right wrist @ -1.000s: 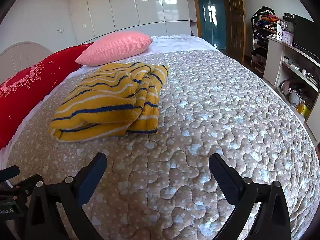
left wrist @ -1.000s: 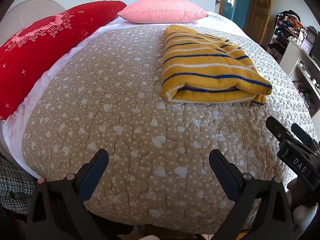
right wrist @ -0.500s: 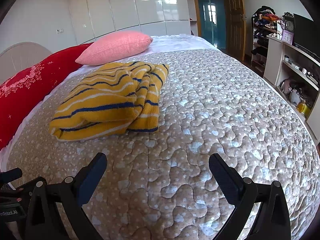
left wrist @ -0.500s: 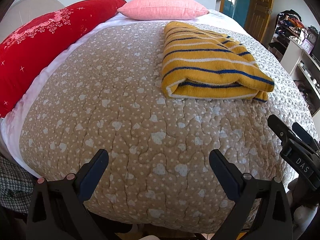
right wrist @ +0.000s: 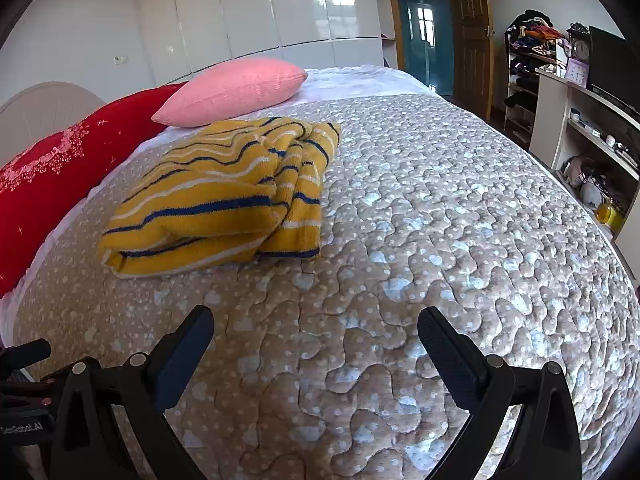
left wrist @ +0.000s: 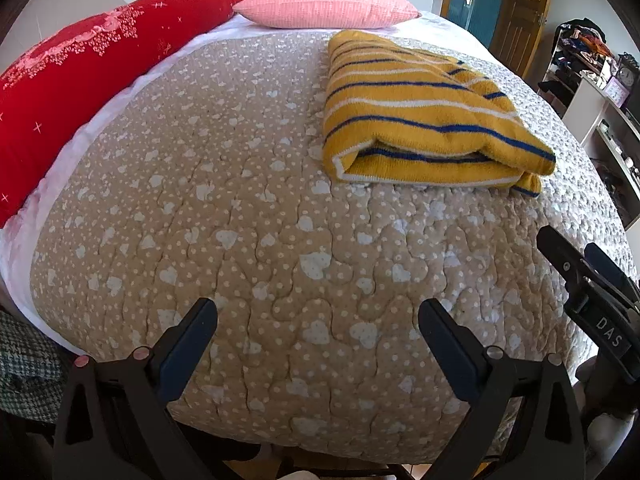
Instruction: Fold small clothes
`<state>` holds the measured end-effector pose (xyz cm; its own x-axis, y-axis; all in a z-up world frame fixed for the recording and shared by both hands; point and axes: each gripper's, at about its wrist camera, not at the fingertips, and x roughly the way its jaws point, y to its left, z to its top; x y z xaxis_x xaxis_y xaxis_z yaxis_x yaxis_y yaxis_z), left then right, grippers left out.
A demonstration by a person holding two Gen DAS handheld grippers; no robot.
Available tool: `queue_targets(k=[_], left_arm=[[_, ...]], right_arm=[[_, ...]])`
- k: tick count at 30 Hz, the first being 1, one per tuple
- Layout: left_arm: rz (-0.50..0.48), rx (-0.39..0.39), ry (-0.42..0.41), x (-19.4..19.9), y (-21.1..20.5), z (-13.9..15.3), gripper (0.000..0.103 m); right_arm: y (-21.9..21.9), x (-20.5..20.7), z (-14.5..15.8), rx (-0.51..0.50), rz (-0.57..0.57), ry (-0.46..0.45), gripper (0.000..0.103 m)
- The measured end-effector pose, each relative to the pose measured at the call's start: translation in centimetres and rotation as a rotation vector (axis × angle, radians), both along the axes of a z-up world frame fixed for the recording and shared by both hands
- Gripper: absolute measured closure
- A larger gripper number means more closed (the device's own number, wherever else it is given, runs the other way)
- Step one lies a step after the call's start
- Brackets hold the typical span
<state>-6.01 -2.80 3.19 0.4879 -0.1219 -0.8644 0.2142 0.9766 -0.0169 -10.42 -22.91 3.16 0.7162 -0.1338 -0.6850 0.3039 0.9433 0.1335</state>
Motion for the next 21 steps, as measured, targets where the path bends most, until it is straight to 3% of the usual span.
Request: queue_targets(k=[16, 21], left_arm=[[0.002, -0.011, 0.060, 1.1, 0.5, -2.2, 0.000], [-0.006, 0.034, 0.071, 1.5, -0.1, -2.5, 0.000]], right_arm=[[0.0, 0.6, -1.2, 0.008, 0.008, 0.048, 0.000], [-0.6, 1.1, -1.2, 0.039, 0.012, 0.078, 0.000]])
